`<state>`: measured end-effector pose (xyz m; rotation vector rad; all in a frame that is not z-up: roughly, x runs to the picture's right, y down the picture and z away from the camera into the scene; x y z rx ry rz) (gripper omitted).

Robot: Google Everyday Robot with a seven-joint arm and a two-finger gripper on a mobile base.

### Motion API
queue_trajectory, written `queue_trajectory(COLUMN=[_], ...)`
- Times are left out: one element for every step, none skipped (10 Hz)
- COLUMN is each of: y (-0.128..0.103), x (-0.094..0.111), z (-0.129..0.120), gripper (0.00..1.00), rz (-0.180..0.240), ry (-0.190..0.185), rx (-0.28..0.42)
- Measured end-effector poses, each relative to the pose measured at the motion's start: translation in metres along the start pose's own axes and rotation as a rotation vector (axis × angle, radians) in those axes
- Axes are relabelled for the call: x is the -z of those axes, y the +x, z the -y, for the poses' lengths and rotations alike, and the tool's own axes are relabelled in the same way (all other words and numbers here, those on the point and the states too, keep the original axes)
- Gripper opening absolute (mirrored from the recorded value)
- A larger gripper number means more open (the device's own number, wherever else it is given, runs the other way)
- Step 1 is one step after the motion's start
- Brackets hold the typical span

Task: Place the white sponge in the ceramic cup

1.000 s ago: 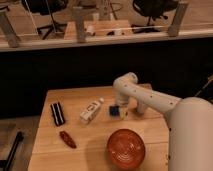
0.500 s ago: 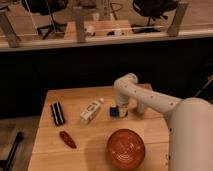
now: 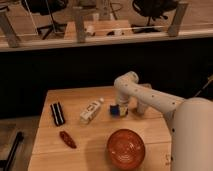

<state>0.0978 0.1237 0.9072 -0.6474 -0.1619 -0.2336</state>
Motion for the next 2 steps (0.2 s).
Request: queue_trajectory(y=[-0.0002,0.002], x=[0.0039,0.0042], z=[0.0002,-0.0008], gripper=[0.01,0.01], rz=[0.0,-0.002], ry=[0.003,0.004], rx=[0.004,0.008])
